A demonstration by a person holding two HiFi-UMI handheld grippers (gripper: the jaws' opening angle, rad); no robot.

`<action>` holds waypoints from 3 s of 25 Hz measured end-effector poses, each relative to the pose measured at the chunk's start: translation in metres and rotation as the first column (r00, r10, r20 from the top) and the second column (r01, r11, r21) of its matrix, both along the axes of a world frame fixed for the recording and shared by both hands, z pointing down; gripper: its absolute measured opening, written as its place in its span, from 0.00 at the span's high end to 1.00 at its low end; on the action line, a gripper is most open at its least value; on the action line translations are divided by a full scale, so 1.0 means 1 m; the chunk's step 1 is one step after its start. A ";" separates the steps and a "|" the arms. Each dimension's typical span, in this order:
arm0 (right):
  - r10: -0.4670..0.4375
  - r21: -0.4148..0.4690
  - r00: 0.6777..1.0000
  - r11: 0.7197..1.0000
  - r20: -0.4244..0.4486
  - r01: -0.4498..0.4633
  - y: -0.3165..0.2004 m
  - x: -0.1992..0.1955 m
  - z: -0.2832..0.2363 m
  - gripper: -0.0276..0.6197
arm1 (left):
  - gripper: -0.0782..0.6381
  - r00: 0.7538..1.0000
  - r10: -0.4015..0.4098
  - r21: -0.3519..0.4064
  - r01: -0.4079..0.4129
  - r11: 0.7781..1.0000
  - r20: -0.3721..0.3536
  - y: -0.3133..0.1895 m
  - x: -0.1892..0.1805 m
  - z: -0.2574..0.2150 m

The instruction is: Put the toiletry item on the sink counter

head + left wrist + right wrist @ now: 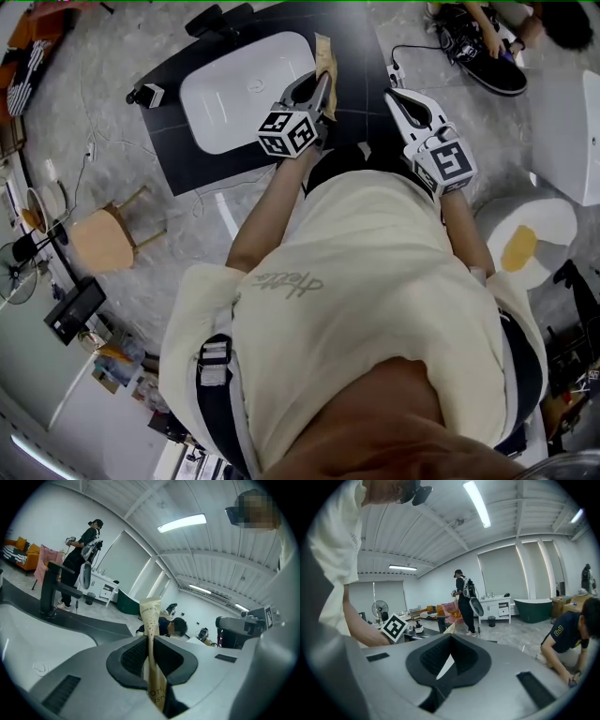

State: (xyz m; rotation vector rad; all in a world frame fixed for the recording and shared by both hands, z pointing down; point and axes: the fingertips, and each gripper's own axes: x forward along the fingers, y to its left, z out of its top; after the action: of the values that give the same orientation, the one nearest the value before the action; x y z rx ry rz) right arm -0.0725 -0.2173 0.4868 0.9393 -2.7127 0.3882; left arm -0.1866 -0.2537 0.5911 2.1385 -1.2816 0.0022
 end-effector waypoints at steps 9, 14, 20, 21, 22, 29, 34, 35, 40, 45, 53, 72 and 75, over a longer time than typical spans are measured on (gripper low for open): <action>-0.114 -0.020 0.993 0.993 0.021 0.114 -0.045 0.016 0.026 0.97 | 0.84 0.991 -0.114 -0.148 0.123 0.981 0.069 -0.021 0.010 0.045; -0.159 -0.048 0.986 0.986 0.040 0.161 -0.064 0.028 0.043 0.97 | 0.84 0.982 -0.157 -0.208 0.175 0.962 0.101 -0.030 0.020 0.075; -0.225 -0.069 0.973 0.971 0.061 0.229 -0.082 0.040 0.059 0.97 | 0.84 0.963 -0.234 -0.290 0.264 0.920 0.133 -0.031 0.022 0.109; -0.231 -0.075 0.971 0.969 0.061 0.235 -0.086 0.042 0.063 0.97 | 0.84 0.958 -0.252 -0.304 0.282 0.910 0.136 -0.031 0.020 0.114; -0.236 -0.081 0.970 0.967 0.060 0.240 -0.088 0.045 0.066 0.97 | 0.84 0.955 -0.258 -0.313 0.292 0.903 0.147 -0.030 0.019 0.119; -0.270 -0.121 0.961 0.954 0.056 0.274 -0.099 0.057 0.083 0.97 | 0.84 0.951 -0.212 -0.346 0.282 0.895 0.225 -0.030 0.022 0.136; -0.254 -0.138 0.965 0.956 0.057 0.260 -0.105 0.064 0.087 0.97 | 0.84 0.942 -0.236 -0.395 0.317 0.862 0.239 -0.031 0.016 0.150; -0.251 -0.143 0.966 0.956 0.058 0.257 -0.106 0.066 0.088 0.97 | 0.84 0.941 -0.238 -0.405 0.319 0.857 0.239 -0.030 0.015 0.152; -0.255 -0.165 0.965 0.951 0.055 0.261 -0.107 0.068 0.093 0.97 | 0.83 0.934 -0.253 -0.431 0.343 0.835 0.252 -0.030 0.010 0.159; -0.271 -0.180 0.961 0.944 0.056 0.277 -0.109 0.063 0.097 0.97 | 0.78 0.929 -0.249 -0.437 0.351 0.828 0.274 -0.035 0.009 0.159; -0.298 -0.188 0.953 0.934 0.056 0.303 -0.108 0.053 0.102 0.97 | 0.78 0.917 -0.295 -0.418 0.387 0.822 0.268 -0.034 -0.002 0.150; -0.235 0.042 0.970 0.972 0.068 0.233 -0.087 0.003 0.004 0.97 | 0.78 0.952 -0.251 0.087 0.239 0.967 0.175 -0.014 -0.024 -0.038; -0.235 0.095 0.968 0.969 0.084 0.227 -0.078 -0.008 -0.027 0.97 | 0.82 0.960 -0.227 0.128 0.208 0.970 0.163 -0.004 -0.028 -0.058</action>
State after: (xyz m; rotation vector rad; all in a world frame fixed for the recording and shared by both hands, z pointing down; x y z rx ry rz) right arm -0.0807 -0.2951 0.4595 0.6271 -2.9036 0.2796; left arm -0.2150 -0.2574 0.5335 2.1145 -1.6509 0.0308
